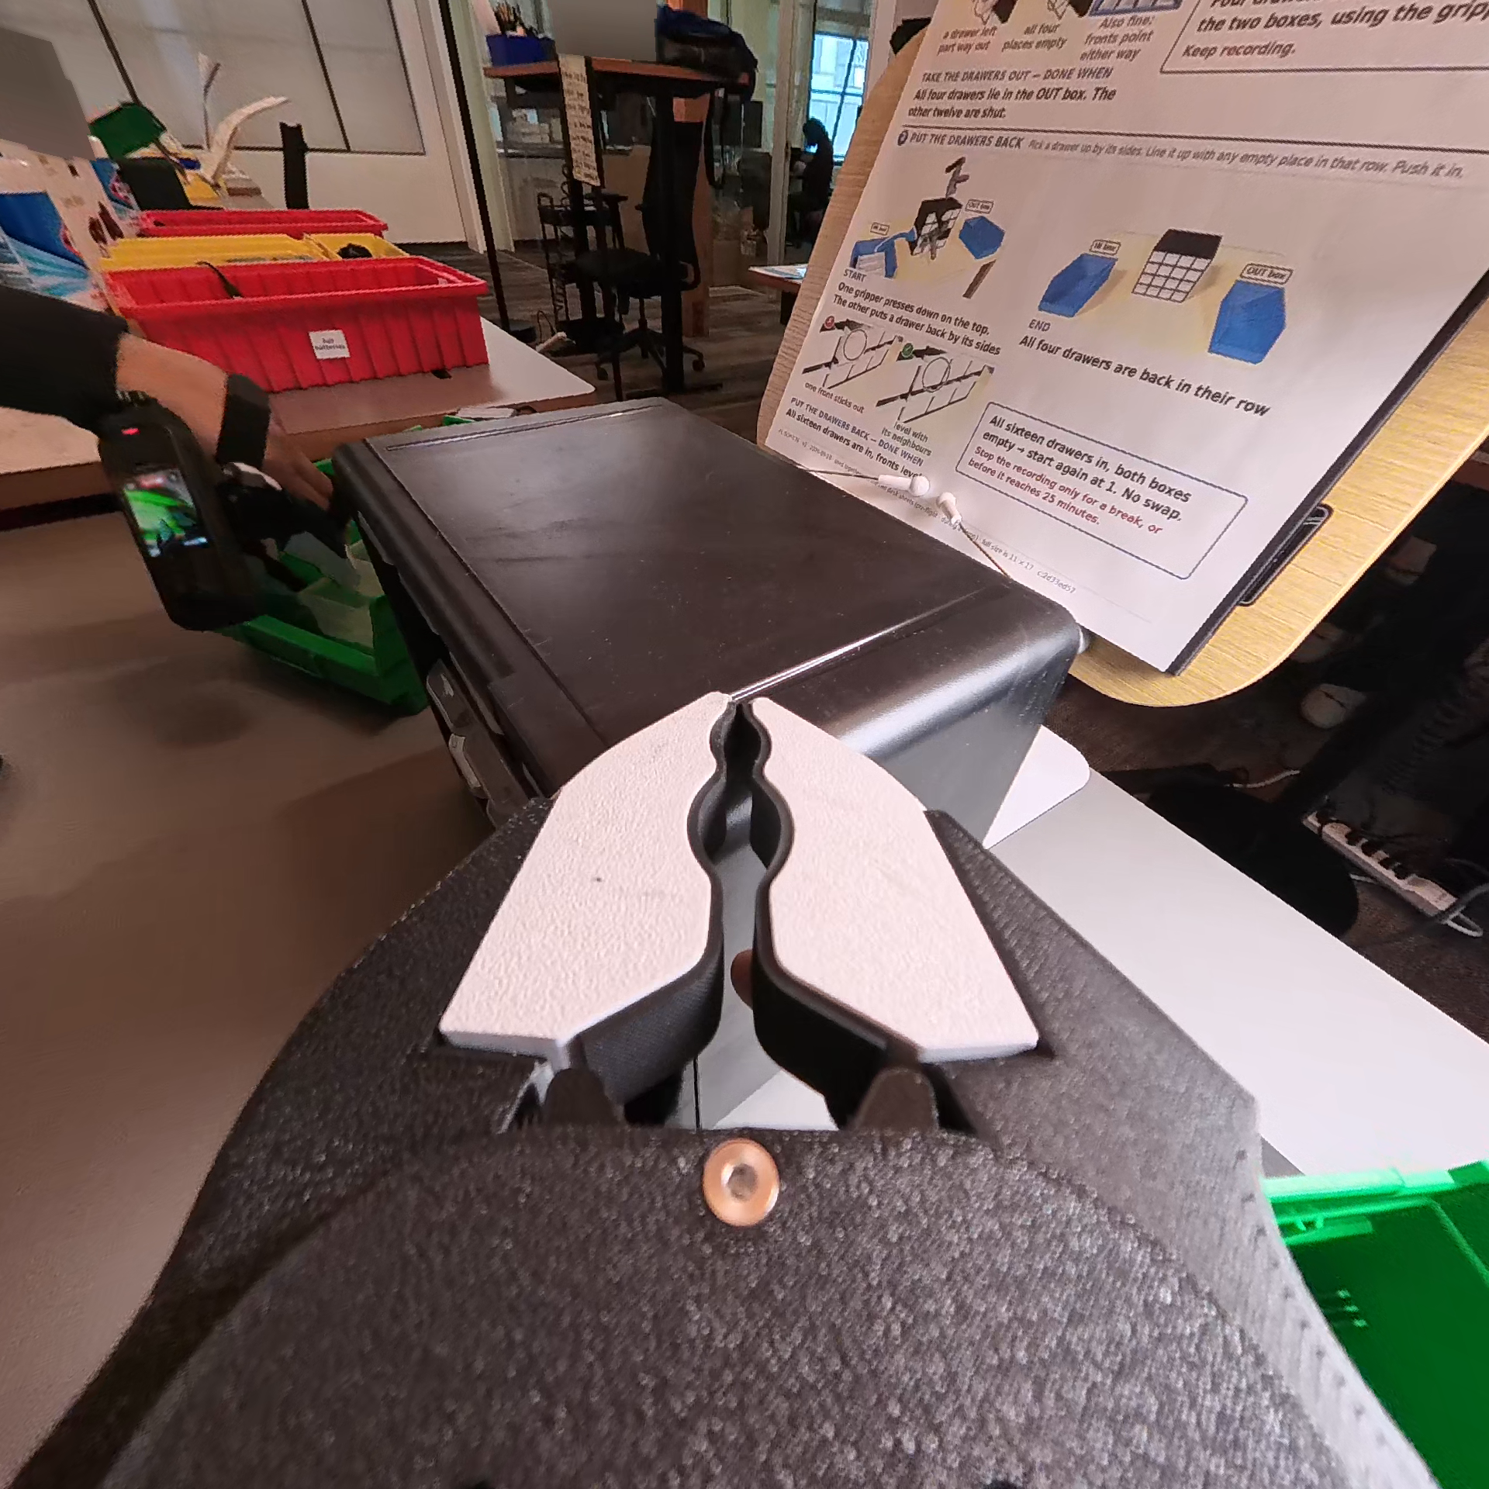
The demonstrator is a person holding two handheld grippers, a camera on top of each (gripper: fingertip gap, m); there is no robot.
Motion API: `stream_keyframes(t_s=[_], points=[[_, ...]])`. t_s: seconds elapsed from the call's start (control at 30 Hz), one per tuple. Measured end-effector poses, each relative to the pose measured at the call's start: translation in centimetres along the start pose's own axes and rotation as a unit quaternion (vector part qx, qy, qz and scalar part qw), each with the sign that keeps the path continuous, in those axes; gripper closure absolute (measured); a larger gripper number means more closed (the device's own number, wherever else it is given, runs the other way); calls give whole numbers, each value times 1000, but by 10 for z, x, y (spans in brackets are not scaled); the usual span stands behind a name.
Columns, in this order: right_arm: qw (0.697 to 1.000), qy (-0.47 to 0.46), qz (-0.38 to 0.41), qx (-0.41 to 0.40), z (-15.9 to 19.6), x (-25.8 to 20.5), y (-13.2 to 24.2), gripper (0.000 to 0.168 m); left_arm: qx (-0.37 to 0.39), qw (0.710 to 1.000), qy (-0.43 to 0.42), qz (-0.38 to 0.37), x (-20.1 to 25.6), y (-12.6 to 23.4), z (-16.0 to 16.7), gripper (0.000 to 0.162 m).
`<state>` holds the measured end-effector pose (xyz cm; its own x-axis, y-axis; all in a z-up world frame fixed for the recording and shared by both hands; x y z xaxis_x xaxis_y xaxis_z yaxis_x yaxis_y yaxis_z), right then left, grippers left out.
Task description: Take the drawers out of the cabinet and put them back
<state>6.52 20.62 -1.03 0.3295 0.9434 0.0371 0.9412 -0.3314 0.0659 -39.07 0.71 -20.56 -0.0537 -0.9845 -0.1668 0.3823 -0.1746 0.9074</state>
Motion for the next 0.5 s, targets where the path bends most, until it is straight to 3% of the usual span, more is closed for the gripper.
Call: stream_keyframes(t_s=[0.03,0.3,0.5], points=[[1000,-1,-2,2,0,0,0,168,18,1000,12,5,1,4,-4,132],[1000,-14,-16,16,0,0,0,168,174,976,128,-5,0,66,-34,136],[999,-21,-18,21,0,0,0,168,286,935,202,-51,-13,141,-54,142]])
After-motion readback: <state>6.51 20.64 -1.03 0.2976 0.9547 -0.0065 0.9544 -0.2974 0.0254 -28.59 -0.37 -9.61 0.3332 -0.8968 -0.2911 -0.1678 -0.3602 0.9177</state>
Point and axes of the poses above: each gripper's, where its closed fingertips meet, y back along the fingers, z out of its underside, x = y × z across the jaws, the point moved 1 cm from there along y, back along the fingers, and after that the axes turned 7 degrees about x, right-handed, at the moved point
